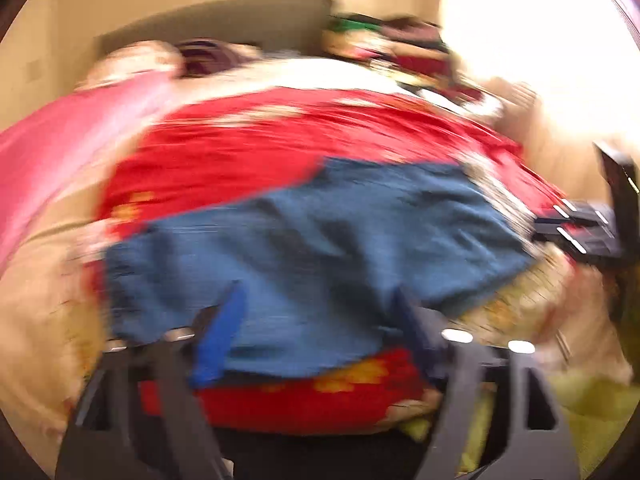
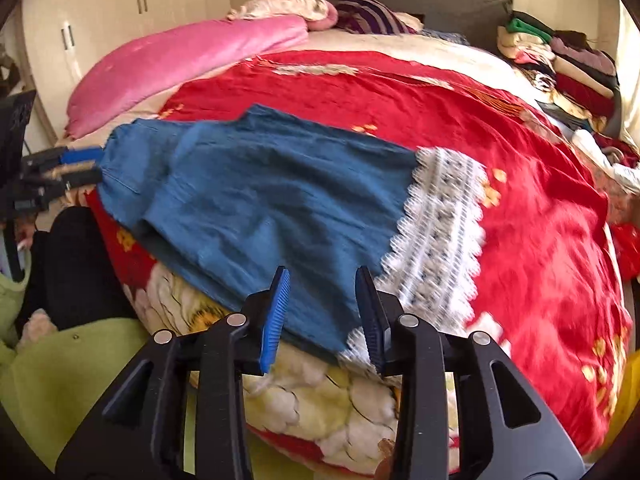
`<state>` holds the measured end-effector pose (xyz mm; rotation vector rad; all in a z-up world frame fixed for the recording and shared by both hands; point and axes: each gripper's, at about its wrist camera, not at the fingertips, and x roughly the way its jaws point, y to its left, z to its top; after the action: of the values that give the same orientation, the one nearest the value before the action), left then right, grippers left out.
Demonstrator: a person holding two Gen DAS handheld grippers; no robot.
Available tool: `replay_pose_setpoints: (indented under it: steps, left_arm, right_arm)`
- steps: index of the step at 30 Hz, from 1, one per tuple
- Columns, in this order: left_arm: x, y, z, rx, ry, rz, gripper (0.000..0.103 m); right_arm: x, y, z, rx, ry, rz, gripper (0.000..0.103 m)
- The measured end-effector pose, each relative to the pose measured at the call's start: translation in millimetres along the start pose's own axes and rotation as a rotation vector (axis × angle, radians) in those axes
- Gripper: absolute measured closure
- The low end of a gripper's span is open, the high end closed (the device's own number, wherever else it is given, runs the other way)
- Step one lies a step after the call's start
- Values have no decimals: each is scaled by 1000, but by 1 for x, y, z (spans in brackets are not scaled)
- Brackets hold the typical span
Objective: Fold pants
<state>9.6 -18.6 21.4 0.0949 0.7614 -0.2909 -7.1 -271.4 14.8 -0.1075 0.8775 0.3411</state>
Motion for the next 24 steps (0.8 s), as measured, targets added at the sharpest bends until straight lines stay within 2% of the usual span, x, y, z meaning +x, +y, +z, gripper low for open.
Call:
replay_pose_setpoints:
  steps: [3, 4, 6, 9, 10, 11, 13, 14, 18, 22, 24]
  left_arm:
    - [-3, 45, -1, -142, 5, 105, 19]
    - [-1, 58, -3, -182, 18, 140, 12]
    - [7, 84, -10, -265, 55, 196, 11]
    - [24, 104, -19, -361, 94, 197, 11]
    - [29, 102, -19, -364, 89, 182, 19]
    - [32, 99, -19, -353, 83, 169, 46]
    - [32, 96, -19, -338, 69, 192, 61]
    - [26, 101, -18, -357, 42, 186, 62]
    - [19, 121, -18, -379, 21, 243, 61]
    - [25, 121, -21, -387, 36, 281, 46]
    - [13, 118, -16, -385, -6, 296, 45]
  right_arm:
    - [6, 11, 5, -27, -6, 31, 74]
    - [8, 15, 5, -40, -4, 39, 72]
    - [13, 23, 7, -62, -1, 52, 69]
    - [25, 29, 8, -64, 42, 66, 68]
    - [30, 31, 8, -64, 58, 67, 68]
    - [33, 33, 6, -69, 72, 71, 68]
    - [38, 36, 3, -81, 101, 63, 68]
    - [40, 37, 1, -83, 115, 58, 68]
    - [47, 33, -9, -63, 156, 70, 67]
    - [46, 36, -12, -69, 156, 85, 64]
    - [38, 38, -9, -86, 133, 99, 64]
